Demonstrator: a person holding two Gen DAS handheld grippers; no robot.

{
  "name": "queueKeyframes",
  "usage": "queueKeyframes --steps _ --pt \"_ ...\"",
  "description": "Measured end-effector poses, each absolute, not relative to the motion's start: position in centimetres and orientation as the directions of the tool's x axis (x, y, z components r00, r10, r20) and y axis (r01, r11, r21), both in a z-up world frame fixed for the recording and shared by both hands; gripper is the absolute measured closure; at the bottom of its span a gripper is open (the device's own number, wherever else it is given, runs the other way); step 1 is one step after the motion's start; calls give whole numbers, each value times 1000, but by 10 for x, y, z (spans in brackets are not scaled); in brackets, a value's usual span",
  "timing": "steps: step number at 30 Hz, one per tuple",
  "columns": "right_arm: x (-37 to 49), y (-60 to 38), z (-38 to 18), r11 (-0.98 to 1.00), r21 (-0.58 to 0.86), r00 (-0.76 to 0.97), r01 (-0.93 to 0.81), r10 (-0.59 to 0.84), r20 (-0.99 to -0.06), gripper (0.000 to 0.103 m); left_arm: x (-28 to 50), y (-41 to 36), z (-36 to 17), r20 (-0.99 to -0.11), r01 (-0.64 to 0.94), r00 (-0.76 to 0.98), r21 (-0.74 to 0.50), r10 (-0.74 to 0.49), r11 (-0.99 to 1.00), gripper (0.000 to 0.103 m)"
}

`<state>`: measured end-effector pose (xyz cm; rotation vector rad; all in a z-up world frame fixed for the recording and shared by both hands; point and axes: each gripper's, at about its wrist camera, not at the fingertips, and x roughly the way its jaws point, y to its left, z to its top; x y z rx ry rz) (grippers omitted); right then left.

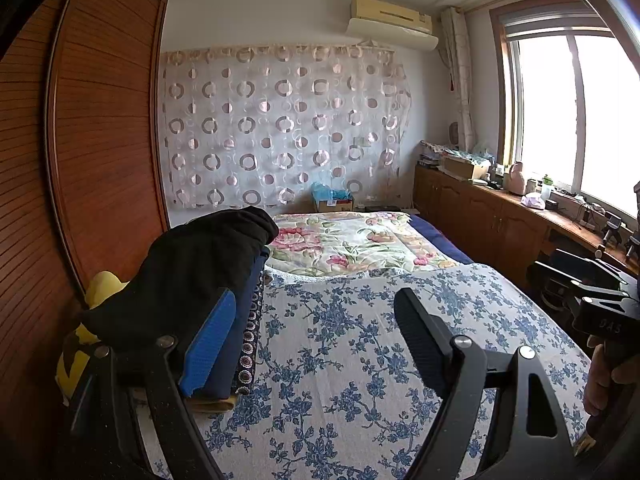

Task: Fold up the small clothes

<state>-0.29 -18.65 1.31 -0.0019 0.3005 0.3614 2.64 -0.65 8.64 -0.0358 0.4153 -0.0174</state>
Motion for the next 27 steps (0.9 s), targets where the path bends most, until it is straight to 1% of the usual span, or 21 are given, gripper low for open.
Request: queueKeyframes --steps 27 --pt "-7 -198 16 933 49 889 -355 354 -289 21 27 -6 82 -401 9 916 -38 -24 999 21"
